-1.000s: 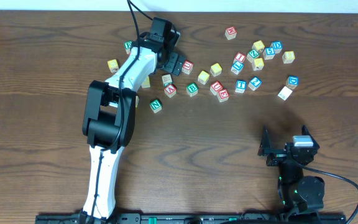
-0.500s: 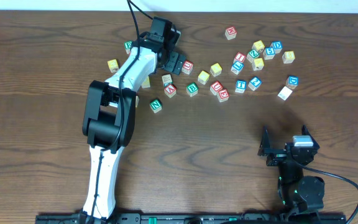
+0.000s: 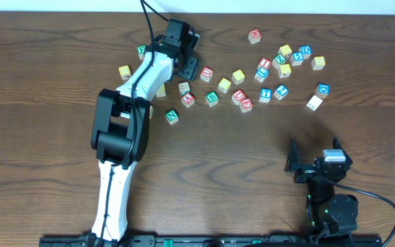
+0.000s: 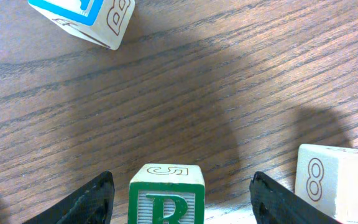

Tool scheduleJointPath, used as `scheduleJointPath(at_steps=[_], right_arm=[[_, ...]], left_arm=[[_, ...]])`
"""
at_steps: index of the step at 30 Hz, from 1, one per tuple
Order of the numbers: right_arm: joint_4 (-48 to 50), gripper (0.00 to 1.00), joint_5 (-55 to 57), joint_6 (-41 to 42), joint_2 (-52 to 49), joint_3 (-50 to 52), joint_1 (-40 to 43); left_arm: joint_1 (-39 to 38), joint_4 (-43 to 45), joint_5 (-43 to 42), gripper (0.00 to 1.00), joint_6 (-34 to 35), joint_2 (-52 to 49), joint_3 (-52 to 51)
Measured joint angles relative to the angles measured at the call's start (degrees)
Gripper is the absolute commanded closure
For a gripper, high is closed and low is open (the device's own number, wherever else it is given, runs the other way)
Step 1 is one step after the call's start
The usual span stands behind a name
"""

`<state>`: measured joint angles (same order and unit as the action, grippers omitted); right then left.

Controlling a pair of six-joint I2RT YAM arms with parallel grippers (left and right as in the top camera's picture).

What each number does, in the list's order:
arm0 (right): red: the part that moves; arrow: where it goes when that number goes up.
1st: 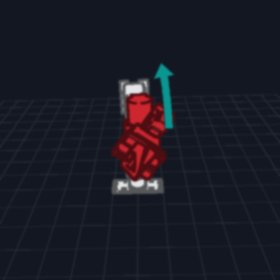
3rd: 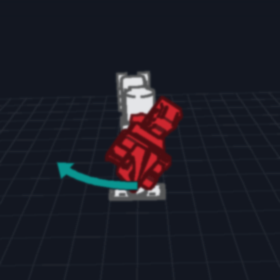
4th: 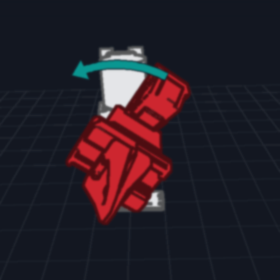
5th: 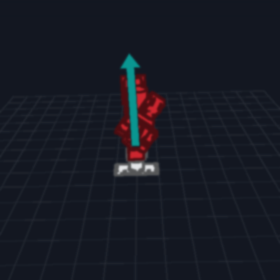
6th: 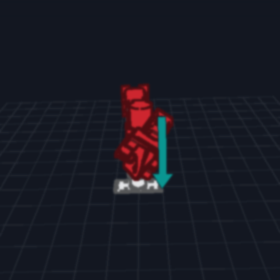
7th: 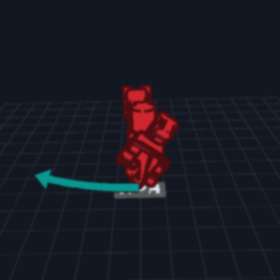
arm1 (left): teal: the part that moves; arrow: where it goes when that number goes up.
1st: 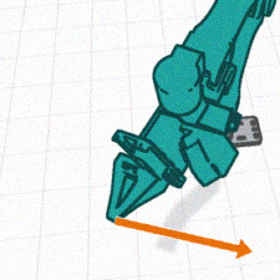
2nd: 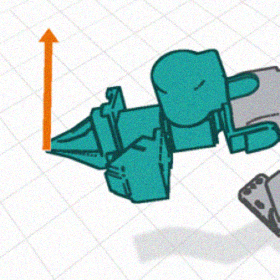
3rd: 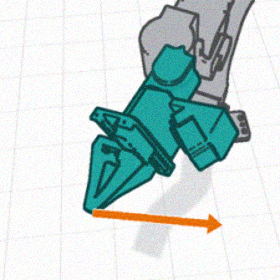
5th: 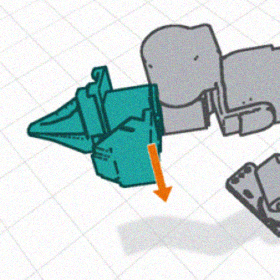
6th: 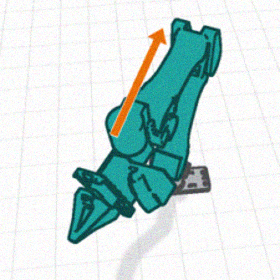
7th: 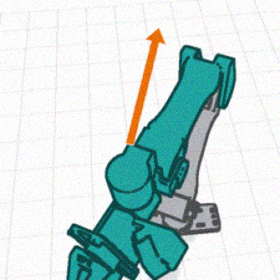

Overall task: Spell out ROBOT
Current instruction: 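Lift the green R block and carry it toward the front center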

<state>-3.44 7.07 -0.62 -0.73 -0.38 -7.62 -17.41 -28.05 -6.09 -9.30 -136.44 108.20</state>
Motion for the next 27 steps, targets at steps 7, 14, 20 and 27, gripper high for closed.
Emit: scheduleJointPath(at_steps=[7, 14, 20, 27], right_arm=[[0.0, 0.01, 0.0, 0.0, 0.0, 0.0, 0.0], [0.0, 0.01, 0.0, 0.0, 0.0, 0.0, 0.0], [0.0, 0.01, 0.0, 0.0, 0.0, 0.0, 0.0], [0.0, 0.01, 0.0, 0.0, 0.0, 0.0, 0.0]], left_arm=[[0.0, 0.11, 0.0, 0.31, 0.0, -0.31, 0.0], [0.0, 1.38, -0.2, 0.31, 0.02, -1.38, 0.0], [0.0, 1.51, -0.2, 0.43, 0.02, -1.38, 0.0], [0.0, 1.53, -0.22, 0.62, -0.02, -1.4, 0.0]])
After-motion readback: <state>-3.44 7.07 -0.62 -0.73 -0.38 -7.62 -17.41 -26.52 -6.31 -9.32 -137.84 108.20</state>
